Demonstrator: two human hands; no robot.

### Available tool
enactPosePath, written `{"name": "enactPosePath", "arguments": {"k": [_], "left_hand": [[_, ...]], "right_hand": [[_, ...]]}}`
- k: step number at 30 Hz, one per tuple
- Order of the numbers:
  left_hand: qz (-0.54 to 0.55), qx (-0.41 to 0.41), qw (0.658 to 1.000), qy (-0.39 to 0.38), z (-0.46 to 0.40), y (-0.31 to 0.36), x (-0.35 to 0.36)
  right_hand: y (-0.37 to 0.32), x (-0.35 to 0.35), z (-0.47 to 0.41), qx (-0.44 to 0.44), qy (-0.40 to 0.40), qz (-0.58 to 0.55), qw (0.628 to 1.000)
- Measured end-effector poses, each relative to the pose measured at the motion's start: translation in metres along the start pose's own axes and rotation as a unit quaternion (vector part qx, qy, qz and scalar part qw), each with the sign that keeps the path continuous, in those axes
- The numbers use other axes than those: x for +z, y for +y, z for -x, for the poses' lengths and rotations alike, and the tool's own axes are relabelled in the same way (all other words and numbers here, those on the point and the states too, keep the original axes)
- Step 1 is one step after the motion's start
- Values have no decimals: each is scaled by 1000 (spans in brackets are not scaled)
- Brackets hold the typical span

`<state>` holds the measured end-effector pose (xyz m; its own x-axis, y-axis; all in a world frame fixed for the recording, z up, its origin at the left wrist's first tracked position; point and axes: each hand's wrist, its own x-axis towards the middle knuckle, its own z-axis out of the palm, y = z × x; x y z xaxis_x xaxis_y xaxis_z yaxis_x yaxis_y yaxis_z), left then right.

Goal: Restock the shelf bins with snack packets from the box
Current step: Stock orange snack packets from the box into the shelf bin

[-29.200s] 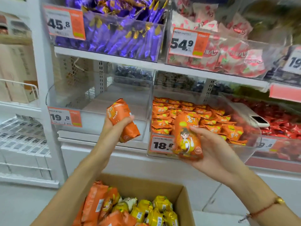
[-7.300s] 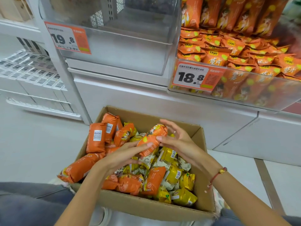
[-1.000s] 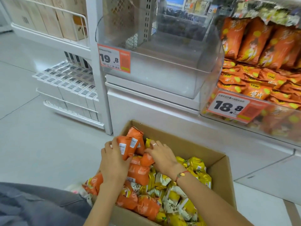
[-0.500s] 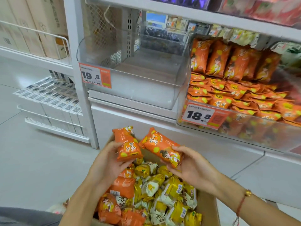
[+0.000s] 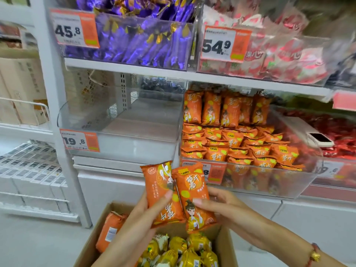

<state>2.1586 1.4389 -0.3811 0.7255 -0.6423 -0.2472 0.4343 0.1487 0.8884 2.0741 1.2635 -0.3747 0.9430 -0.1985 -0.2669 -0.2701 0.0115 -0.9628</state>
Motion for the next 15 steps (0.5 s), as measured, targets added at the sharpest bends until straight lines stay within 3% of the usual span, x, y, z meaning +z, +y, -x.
{"name": "enactPosePath", "arguments": {"k": [4,8,15], "left_hand": [[-69,52,996,-28,-8,25,21],[-178,152,970,-68,-29,62,41],[-292,184,939,9,-93,98,79]], "right_hand": [[-31,-24,9,-72,32,-34,996],[-58,-60,16,-114,108,-53,986],[-92,-146,1,-131,287,-118,942]]}}
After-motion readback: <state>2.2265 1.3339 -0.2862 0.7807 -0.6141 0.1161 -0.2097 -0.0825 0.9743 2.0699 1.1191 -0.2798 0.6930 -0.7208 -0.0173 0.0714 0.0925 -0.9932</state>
